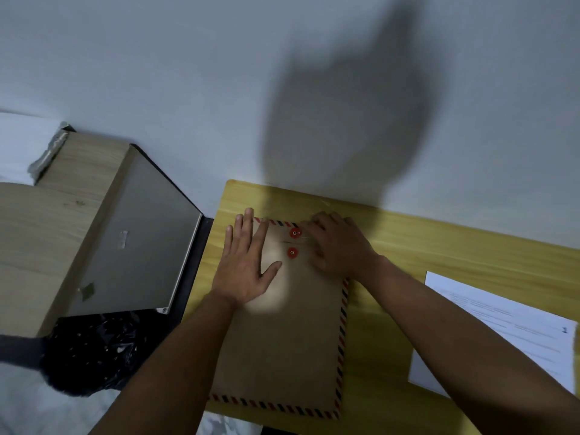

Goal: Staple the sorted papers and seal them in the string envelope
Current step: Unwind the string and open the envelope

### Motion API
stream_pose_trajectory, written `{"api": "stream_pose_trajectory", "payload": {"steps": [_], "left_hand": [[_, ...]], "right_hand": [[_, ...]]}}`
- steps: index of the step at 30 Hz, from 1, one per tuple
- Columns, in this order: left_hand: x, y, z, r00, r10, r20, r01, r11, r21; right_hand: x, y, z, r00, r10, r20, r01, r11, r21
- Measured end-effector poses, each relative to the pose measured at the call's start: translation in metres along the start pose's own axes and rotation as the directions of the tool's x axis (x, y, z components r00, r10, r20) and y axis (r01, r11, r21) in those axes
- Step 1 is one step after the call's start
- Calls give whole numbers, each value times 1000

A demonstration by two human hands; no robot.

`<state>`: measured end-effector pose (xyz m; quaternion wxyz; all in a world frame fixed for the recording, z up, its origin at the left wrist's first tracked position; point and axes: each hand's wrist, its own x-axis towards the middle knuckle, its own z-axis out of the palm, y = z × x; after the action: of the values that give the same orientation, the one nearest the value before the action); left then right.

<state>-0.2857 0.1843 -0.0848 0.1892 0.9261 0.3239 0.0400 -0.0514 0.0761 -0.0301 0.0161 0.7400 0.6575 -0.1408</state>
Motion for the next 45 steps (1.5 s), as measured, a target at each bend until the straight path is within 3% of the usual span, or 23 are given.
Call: {"api": "stream_pose_trajectory", "payload": {"steps": [4, 9, 14, 18, 22, 27, 30, 33, 36, 38, 41, 45], "left_hand": [[2, 0, -8, 994, -33, 106, 28, 999, 41], [-8, 16, -5, 981, -151, 121, 151, 988, 16], [-14, 30, -6, 961, -220, 169, 222, 975, 3], [-17, 40, -13, 947, -241, 213, 238, 970, 40], [-27, 60, -34, 966, -196, 170, 181, 978, 99], [-23, 120, -85, 952, -287, 106, 300, 944, -138], [-17, 157, -111, 922, -346, 171, 386, 817, -429], [-13, 188, -133, 910, -361, 202, 399, 634, -663], [-12, 210, -148, 915, -344, 209, 370, 516, -772], [-13, 219, -153, 920, -314, 236, 368, 482, -795], [-18, 229, -159, 935, -275, 226, 345, 545, -765], [-27, 238, -155, 947, -275, 167, 320, 758, -568]], "right_hand": [[-15, 2, -2, 996, 55, 70, -56, 998, 22], [-30, -2, 3, 998, 52, 23, -49, 995, -90], [-36, -3, 9, 989, 146, -7, -146, 983, -109], [-45, -3, 2, 960, 277, 35, -278, 943, 180], [-60, -2, -27, 918, 390, 73, -370, 775, 512], [-90, -16, -91, 884, 466, 46, -382, 660, 647], [-110, -30, -131, 855, 519, 17, -362, 572, 736], [-130, -42, -163, 820, 568, 70, -353, 406, 843], [-147, -52, -182, 804, 584, 111, -341, 300, 891], [-157, -56, -188, 797, 596, 98, -338, 305, 890], [-170, -60, -186, 783, 619, 58, -327, 331, 885], [-184, -63, -173, 764, 644, -46, -271, 385, 882]]}}
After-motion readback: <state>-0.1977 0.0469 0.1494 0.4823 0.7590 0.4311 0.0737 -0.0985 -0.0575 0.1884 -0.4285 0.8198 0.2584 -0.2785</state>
